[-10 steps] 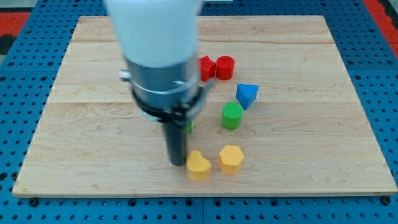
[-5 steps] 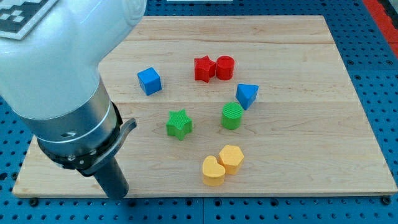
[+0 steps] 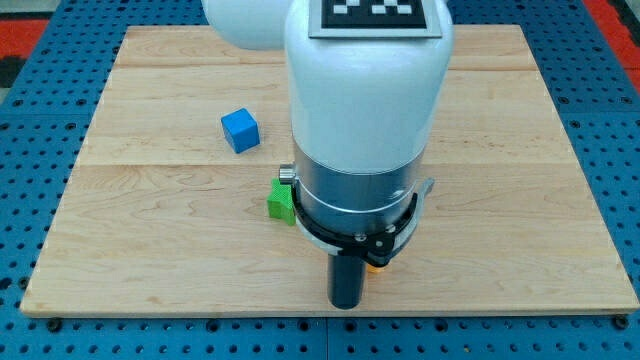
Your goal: Adjust the yellow blocks at the bottom center of the board
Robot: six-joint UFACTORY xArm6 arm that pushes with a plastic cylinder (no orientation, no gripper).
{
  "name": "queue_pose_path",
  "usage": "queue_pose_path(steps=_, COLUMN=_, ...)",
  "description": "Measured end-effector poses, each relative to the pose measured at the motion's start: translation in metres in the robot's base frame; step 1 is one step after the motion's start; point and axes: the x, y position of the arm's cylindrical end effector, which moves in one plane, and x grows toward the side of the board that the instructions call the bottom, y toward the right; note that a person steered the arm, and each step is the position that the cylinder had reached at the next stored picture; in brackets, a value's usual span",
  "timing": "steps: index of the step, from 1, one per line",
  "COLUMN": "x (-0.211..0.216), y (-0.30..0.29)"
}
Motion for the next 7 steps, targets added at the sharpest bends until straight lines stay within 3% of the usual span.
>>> queue_pose_path(steps=7, x=0.008, y=0.057)
